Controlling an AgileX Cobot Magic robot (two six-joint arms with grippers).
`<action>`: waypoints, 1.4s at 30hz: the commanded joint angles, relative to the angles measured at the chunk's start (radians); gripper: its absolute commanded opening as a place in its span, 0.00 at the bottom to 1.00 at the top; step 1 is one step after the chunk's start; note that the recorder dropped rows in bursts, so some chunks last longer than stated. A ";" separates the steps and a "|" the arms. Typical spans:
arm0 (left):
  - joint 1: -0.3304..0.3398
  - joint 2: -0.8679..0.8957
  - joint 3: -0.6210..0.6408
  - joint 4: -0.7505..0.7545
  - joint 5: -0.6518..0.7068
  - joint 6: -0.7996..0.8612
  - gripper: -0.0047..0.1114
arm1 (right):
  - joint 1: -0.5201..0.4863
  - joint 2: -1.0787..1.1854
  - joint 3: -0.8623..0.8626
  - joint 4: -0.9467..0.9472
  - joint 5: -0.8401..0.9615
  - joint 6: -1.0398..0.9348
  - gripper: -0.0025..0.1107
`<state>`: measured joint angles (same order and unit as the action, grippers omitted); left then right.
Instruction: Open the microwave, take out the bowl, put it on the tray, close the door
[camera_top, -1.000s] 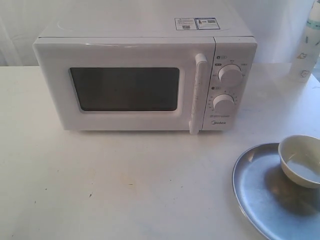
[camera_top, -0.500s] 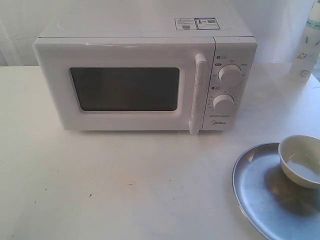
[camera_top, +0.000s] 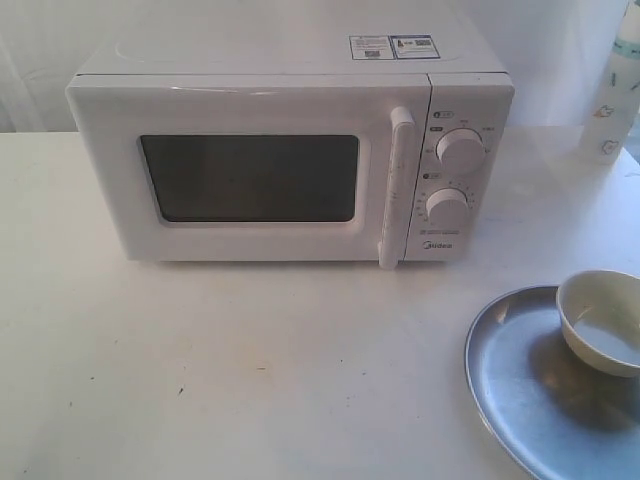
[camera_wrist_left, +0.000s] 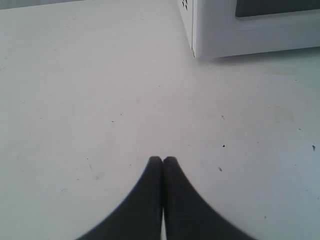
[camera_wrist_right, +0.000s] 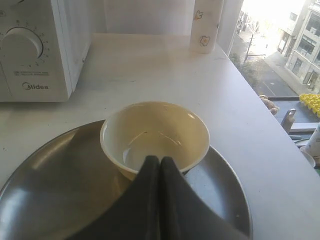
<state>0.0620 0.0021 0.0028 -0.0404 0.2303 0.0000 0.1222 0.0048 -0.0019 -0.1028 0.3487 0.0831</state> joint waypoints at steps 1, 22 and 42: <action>-0.005 -0.002 -0.003 -0.007 0.002 0.000 0.04 | -0.001 -0.005 0.002 -0.007 0.002 0.003 0.02; -0.005 -0.002 -0.003 -0.007 0.002 0.000 0.04 | -0.001 -0.005 0.002 -0.033 -0.022 -0.098 0.02; -0.005 -0.002 -0.003 -0.007 0.002 0.000 0.04 | -0.001 -0.005 0.002 -0.033 -0.028 -0.105 0.02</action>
<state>0.0620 0.0021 0.0028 -0.0404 0.2303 0.0000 0.1222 0.0048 -0.0019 -0.1325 0.3356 -0.0103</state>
